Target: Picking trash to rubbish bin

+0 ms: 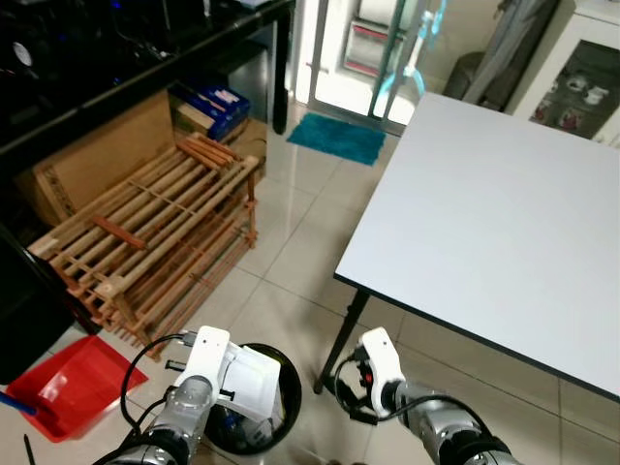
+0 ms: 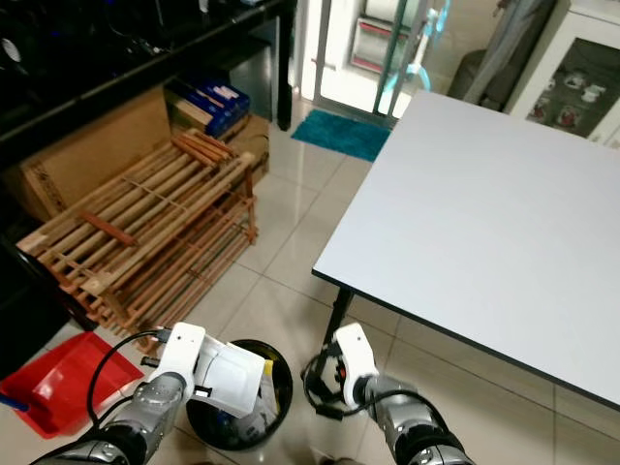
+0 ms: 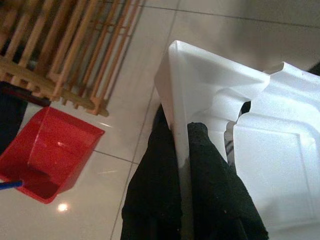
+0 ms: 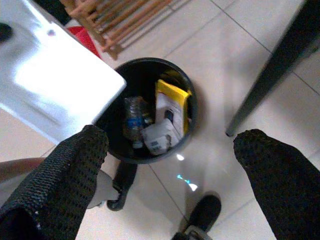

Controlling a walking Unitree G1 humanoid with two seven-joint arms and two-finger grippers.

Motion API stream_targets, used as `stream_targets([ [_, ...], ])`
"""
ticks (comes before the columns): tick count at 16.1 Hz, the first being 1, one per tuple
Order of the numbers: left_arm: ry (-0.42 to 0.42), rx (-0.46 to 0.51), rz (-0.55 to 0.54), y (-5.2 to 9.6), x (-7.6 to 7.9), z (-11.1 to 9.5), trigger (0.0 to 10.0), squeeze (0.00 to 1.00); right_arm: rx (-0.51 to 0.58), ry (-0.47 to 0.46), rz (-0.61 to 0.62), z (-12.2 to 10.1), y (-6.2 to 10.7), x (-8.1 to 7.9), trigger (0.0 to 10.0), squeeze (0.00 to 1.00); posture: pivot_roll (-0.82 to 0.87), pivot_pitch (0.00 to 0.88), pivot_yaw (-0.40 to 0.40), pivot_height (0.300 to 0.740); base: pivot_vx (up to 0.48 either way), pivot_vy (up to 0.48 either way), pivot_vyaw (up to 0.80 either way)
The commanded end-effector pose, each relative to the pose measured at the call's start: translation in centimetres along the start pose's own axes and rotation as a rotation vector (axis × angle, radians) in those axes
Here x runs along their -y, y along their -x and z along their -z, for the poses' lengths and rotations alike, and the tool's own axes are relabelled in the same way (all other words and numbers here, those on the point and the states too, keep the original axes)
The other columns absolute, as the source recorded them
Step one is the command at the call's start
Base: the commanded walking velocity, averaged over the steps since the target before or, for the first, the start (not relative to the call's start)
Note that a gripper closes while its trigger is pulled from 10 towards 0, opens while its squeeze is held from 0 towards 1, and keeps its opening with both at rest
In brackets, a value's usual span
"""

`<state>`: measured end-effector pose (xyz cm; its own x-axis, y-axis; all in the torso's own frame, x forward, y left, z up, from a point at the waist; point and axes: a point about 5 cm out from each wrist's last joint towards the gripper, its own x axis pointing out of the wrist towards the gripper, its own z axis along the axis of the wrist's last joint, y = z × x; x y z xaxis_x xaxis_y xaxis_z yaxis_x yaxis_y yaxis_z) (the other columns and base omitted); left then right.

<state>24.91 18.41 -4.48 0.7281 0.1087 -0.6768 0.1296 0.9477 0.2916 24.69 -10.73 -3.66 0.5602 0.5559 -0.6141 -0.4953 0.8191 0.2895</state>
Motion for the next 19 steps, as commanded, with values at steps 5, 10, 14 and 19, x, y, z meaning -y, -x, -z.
stream_targets([
  [5,-0.091,-0.021,0.008,0.0,0.3,0.1,10.0,0.00,0.014,0.010,-0.142,-0.5,0.5,-1.1,10.0,0.00,-0.05,0.142,-0.117,0.740,0.000,0.000,0.00],
  [10,-0.200,-0.081,-0.045,0.1,-0.6,1.2,10.0,0.00,0.007,0.026,-0.216,-0.5,1.6,-1.4,10.0,0.00,-0.04,0.125,-0.112,0.740,0.000,0.000,0.00],
  [14,-0.259,-0.113,-0.096,0.2,-1.7,2.0,10.0,0.00,0.007,0.023,-0.211,-0.7,1.8,-1.7,10.0,0.00,-0.04,0.115,-0.107,0.740,0.000,0.000,0.00],
  [19,-0.267,-0.118,-0.138,0.2,-2.2,1.7,10.0,1.00,0.005,0.019,-0.210,-0.8,2.1,-1.7,10.0,0.00,-0.05,0.118,-0.109,0.740,0.000,0.000,0.00],
])
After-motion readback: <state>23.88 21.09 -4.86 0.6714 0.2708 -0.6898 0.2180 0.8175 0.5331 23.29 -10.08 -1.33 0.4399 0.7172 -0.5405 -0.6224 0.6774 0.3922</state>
